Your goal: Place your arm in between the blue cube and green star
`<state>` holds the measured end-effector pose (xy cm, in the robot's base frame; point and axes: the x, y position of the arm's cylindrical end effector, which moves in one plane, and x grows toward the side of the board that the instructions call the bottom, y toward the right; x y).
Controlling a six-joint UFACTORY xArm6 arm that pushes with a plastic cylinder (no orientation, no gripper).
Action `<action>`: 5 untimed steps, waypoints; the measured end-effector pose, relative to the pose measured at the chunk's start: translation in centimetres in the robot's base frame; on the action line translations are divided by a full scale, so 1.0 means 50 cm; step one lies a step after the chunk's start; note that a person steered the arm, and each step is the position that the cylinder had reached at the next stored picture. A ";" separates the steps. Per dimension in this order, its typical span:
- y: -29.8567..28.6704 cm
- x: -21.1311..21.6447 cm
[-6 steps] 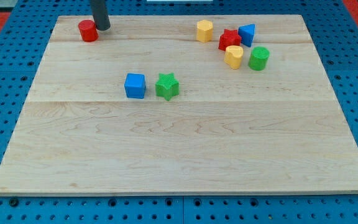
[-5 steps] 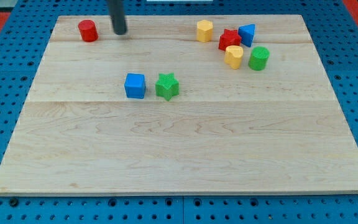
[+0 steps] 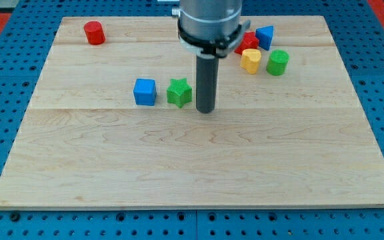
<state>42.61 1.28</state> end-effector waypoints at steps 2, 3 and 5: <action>-0.104 0.041; -0.180 -0.028; -0.114 0.009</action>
